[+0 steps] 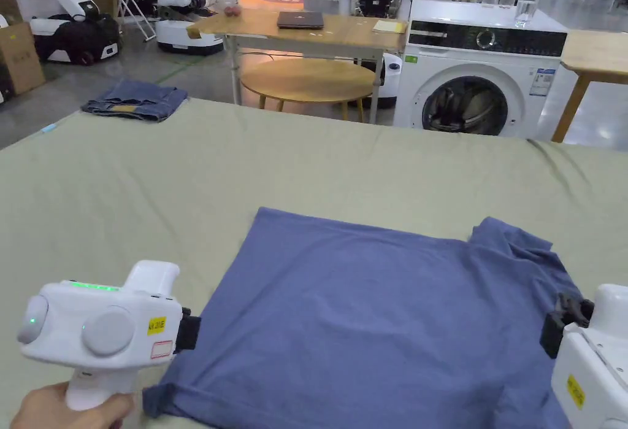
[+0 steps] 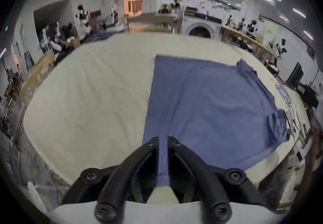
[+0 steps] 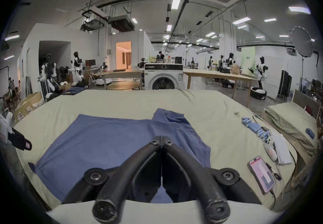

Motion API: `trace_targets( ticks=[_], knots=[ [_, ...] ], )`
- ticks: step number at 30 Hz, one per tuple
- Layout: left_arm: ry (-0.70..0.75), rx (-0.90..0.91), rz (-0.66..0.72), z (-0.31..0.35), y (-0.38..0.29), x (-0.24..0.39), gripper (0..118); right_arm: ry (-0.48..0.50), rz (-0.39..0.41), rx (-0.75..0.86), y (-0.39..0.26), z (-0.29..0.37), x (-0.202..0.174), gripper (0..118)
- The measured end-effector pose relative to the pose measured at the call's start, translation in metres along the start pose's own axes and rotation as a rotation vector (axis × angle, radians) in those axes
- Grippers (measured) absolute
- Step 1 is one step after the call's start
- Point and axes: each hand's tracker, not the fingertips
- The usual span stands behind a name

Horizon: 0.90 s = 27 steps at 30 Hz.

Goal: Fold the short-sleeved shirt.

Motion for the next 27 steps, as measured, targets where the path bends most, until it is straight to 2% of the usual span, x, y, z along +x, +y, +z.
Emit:
trace_targets(
  ticks=[1, 2, 3, 10, 14, 20, 22, 25, 26, 27],
  knots=[
    [-0.007, -0.026, 0.013, -0.001, -0.001, -0.007, 39, 0.002, 0.005, -0.011, -0.002, -0.002, 0.000, 0],
    [-0.005, -0.044, 0.027, -0.001, -0.003, -0.012, 58, 0.003, 0.008, -0.022, -0.005, -0.006, 0.002, 0],
    [0.006, -0.067, 0.038, -0.003, -0.004, -0.018, 64, 0.008, 0.011, -0.035, -0.007, -0.007, 0.002, 0],
    [0.003, -0.184, 0.122, -0.019, -0.019, -0.036, 65, 0.031, 0.009, -0.096, -0.018, -0.019, 0.006, 0],
    [0.022, -0.280, 0.096, -0.044, -0.036, -0.035, 65, 0.039, 0.023, -0.116, -0.025, -0.022, 0.008, 0],
    [0.053, -0.267, 0.081, -0.050, -0.043, -0.028, 65, 0.039, 0.038, -0.144, -0.032, -0.021, 0.012, 0],
    [0.073, -0.260, 0.012, -0.050, -0.043, -0.022, 61, 0.038, 0.039, -0.154, -0.035, -0.022, 0.015, 0],
    [0.051, -0.247, -0.056, -0.048, -0.042, -0.015, 34, 0.034, 0.044, -0.181, -0.037, -0.023, 0.019, 0],
    [0.042, -0.250, -0.062, -0.048, -0.041, -0.014, 18, 0.030, 0.046, -0.190, -0.038, -0.020, 0.018, 0],
    [0.037, -0.249, -0.056, -0.048, -0.040, -0.013, 7, 0.023, 0.048, -0.199, -0.039, -0.020, 0.019, 0]
  ],
)
